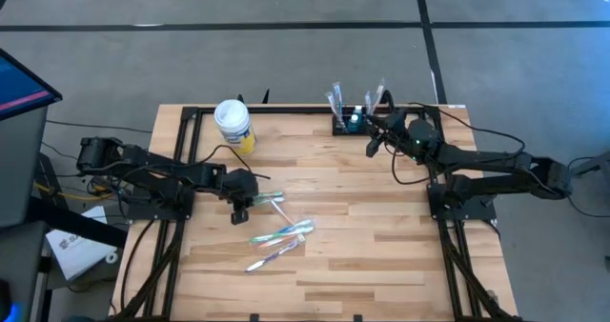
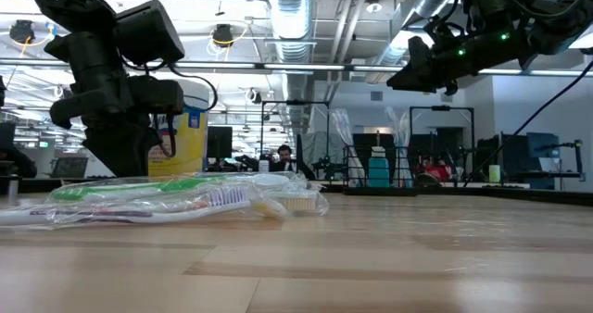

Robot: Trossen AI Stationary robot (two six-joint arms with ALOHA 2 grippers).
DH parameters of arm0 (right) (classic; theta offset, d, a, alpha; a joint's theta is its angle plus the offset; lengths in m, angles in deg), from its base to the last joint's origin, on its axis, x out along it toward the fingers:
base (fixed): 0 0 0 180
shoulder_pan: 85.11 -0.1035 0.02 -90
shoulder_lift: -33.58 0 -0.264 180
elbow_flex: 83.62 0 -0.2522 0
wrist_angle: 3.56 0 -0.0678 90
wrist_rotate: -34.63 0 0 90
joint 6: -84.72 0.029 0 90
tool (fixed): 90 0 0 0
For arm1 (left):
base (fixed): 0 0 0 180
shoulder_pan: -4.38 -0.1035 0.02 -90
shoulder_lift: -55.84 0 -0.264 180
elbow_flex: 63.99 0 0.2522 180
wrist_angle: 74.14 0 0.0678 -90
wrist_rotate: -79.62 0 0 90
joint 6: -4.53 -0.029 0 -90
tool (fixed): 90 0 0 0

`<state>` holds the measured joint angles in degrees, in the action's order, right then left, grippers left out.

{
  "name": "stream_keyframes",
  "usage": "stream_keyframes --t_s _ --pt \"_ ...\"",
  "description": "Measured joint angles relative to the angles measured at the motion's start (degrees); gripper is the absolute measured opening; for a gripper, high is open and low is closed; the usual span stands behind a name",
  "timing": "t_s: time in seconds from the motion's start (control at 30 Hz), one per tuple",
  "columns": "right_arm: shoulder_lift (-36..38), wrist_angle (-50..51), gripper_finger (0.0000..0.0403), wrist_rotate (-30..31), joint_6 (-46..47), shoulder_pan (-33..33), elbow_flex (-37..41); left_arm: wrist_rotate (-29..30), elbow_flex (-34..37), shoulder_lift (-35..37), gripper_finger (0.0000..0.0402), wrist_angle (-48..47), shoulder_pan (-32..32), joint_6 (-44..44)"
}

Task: Pick & Place toothbrushing station
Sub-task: Put the green toothbrush into the black mesh organizer

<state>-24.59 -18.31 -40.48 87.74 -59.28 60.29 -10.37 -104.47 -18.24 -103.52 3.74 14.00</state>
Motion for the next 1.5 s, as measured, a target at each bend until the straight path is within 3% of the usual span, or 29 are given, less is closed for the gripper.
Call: stream_keyframes --t_s 0.4,0.8,1.5 --pt "0.0 0.2 0.0102 0.0 0.0 0.0 0.0 -0.4 1.6 0.1 0.0061 0.8 0.0 2.1" --pt "0.0 0.2 0.0102 0.0 0.0 0.0 0.0 1.6 1.6 0.8 0.0006 1.4 0.0 4.7" --pt "0.0 0.3 0.0102 0.0 0.0 0.0 0.0 5.6 0.7 12.0 0.0001 0.8 2.3 7.9"
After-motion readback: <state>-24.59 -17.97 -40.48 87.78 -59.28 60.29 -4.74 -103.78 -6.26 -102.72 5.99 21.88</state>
